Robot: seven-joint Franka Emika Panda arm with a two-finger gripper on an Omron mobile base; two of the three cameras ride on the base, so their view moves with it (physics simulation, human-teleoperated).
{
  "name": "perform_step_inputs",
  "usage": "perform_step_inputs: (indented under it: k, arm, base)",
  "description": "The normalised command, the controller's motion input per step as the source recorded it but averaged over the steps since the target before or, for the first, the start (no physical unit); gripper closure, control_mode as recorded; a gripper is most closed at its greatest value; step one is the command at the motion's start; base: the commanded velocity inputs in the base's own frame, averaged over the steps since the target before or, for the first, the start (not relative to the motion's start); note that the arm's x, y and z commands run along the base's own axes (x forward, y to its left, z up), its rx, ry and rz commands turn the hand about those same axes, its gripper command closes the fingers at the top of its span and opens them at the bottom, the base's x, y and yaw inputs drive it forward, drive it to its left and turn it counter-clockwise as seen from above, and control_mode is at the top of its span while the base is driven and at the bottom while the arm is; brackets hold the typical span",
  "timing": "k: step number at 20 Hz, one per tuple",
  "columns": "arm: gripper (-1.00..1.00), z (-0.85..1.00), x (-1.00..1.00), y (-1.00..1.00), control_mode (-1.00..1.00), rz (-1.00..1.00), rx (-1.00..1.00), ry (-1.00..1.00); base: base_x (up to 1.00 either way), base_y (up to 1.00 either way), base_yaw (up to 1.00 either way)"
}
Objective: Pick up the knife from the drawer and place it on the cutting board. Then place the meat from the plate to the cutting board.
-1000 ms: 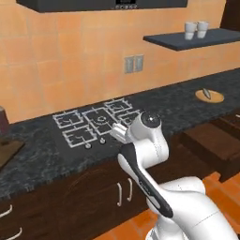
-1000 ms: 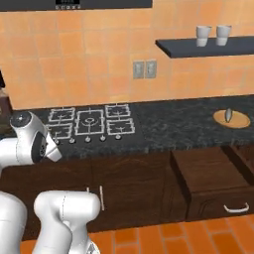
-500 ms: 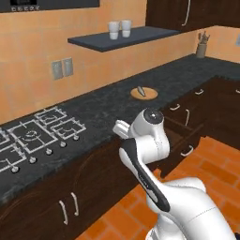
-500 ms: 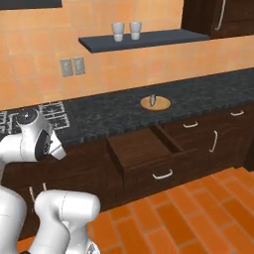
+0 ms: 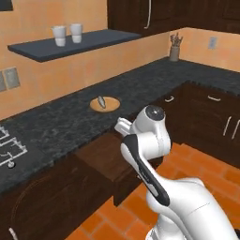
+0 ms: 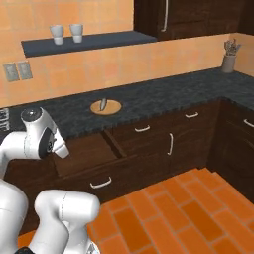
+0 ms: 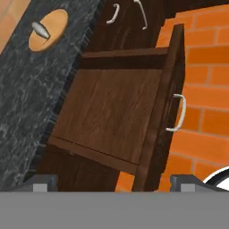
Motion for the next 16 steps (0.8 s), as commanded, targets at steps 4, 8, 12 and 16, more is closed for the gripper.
perform_step_inputs:
  k: [4,8,12,16]
  arm:
    - [-1.0,0.0,0.0,0.0,1.0,0.0,0.0,0.0]
    - [-1.0,0.0,0.0,0.0,1.0,0.0,0.0,0.0]
    - [-1.0,0.0,0.0,0.0,1.0,0.0,0.0,0.0]
    - [-1.0,0.0,0.0,0.0,1.0,0.0,0.0,0.0]
  base:
    - [0.06,-1.0,0.02]
    - [0.3,-1.0,0.24]
    - [0.35,-1.0,0.36]
    - [0.57,-0.94,0.39]
